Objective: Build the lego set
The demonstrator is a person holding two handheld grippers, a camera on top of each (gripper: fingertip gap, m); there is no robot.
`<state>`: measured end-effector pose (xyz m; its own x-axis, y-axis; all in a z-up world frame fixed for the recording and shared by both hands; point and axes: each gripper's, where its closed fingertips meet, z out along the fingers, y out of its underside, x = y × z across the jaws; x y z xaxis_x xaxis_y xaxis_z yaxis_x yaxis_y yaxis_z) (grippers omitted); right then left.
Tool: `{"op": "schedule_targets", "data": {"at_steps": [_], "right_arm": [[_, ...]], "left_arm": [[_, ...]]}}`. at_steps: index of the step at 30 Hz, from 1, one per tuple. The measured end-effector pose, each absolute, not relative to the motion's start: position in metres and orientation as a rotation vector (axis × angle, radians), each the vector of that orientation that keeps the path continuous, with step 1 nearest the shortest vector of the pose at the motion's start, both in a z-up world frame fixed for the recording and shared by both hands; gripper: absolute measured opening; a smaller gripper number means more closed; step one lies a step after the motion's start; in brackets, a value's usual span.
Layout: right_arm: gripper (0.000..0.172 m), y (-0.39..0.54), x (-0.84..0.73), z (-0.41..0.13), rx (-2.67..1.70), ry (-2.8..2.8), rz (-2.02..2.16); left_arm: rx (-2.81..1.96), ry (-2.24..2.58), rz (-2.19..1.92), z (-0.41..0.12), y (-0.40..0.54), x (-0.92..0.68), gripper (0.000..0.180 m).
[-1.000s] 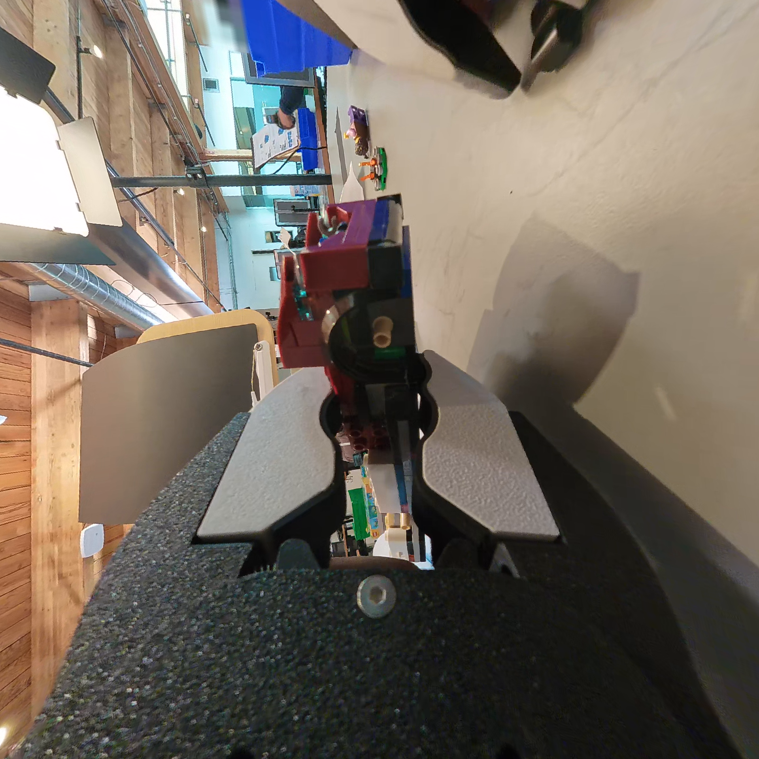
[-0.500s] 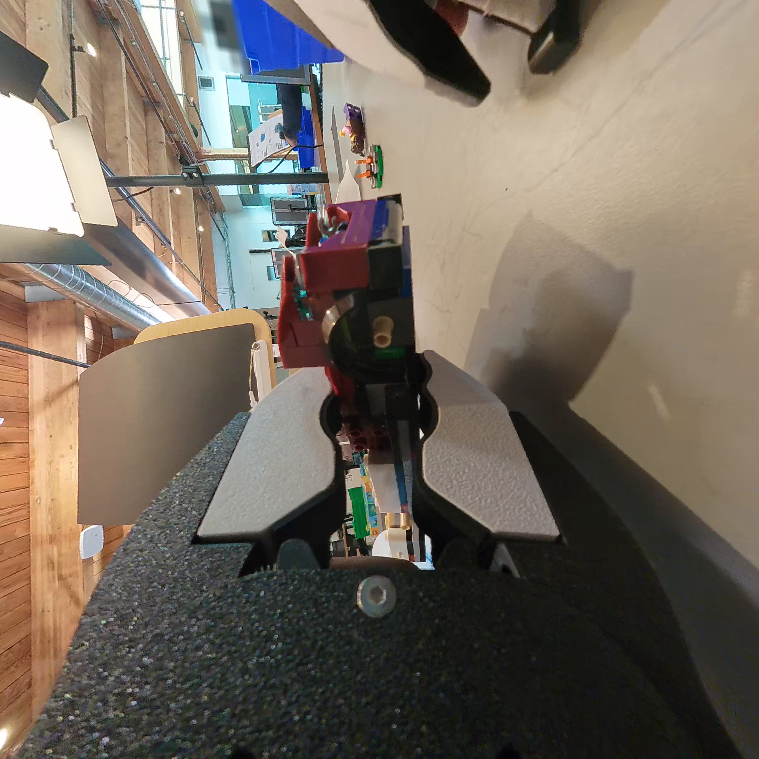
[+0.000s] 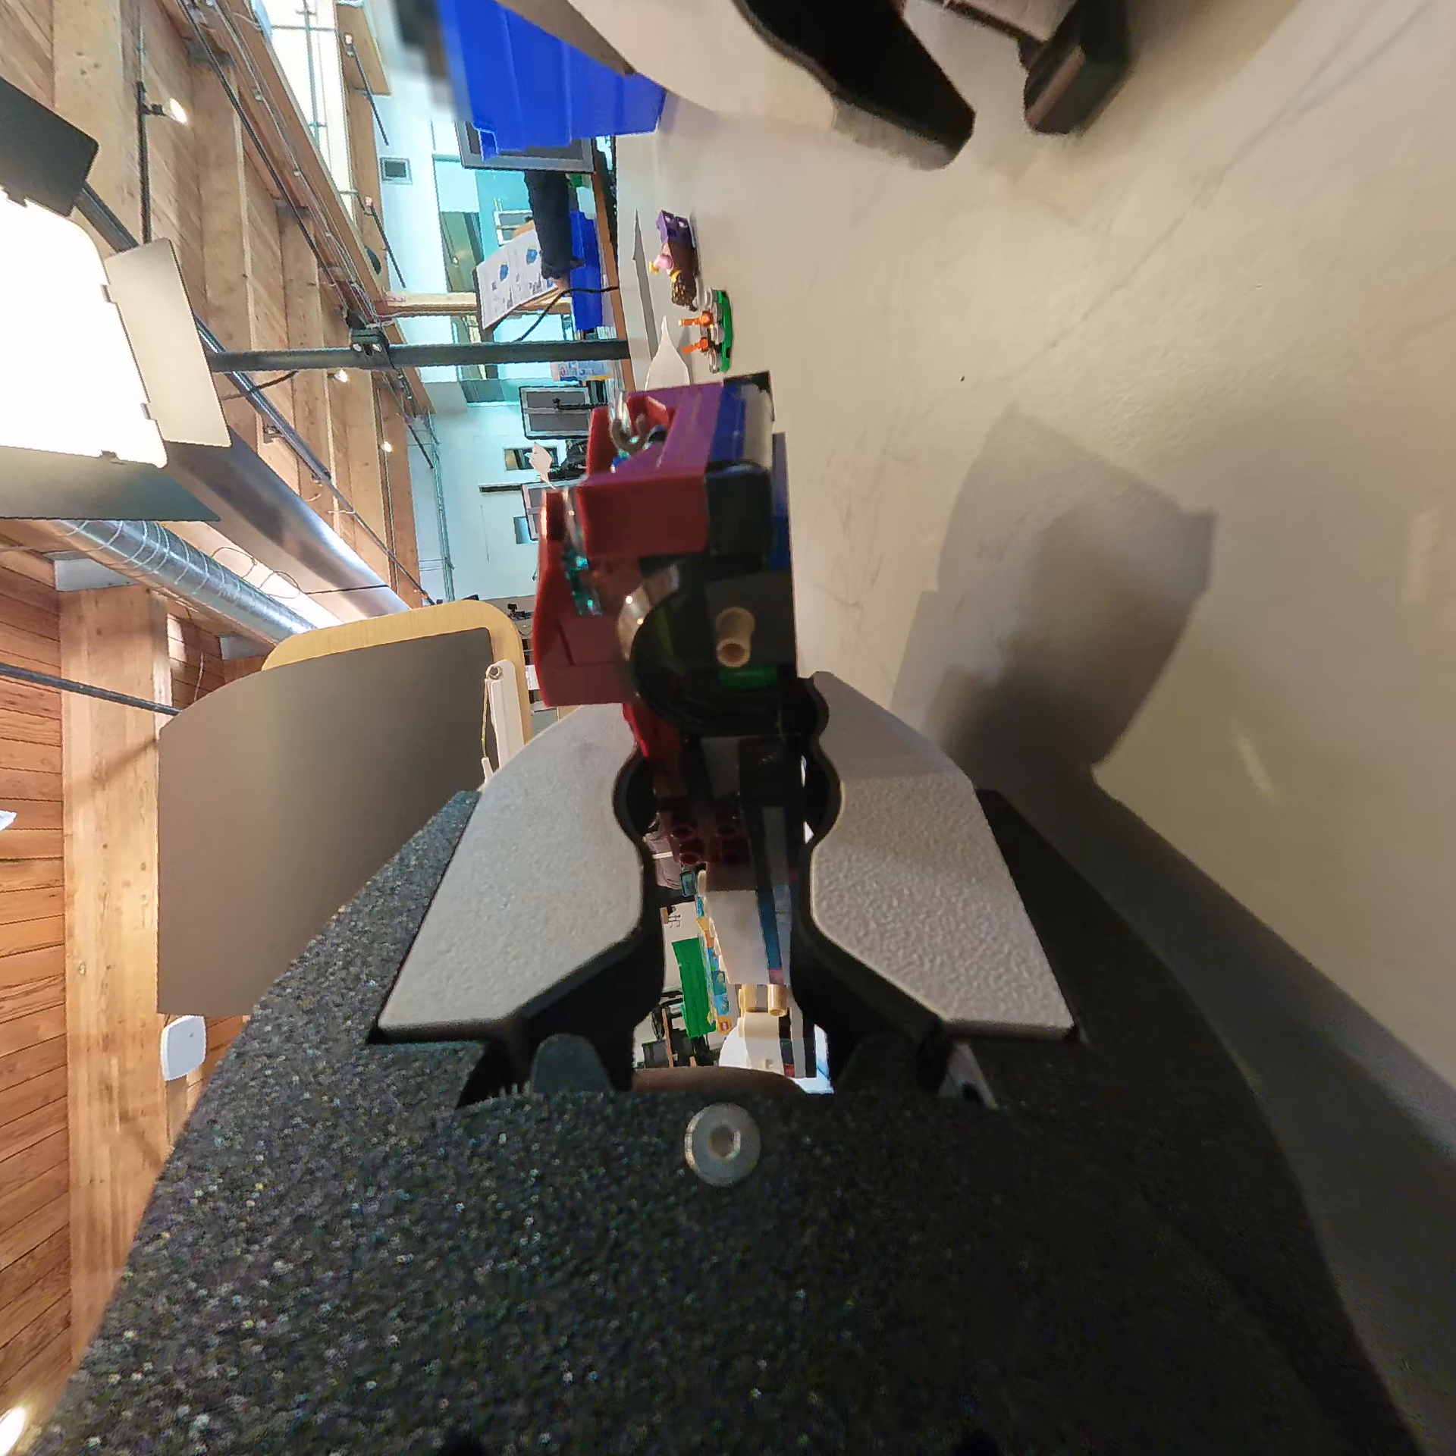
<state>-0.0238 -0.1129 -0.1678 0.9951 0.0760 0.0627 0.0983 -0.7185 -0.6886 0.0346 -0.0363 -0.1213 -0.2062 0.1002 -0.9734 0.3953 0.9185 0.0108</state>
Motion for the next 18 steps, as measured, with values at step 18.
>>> {"op": "schedule_targets", "data": {"at_steps": [18], "right_arm": [[0.020,-0.1108,-0.0325,-0.1677,-2.364,-0.199,-0.052]], "left_arm": [[0.380,1.775,-0.274,-0.1211,-0.0383,0.0350,0.034]]}}
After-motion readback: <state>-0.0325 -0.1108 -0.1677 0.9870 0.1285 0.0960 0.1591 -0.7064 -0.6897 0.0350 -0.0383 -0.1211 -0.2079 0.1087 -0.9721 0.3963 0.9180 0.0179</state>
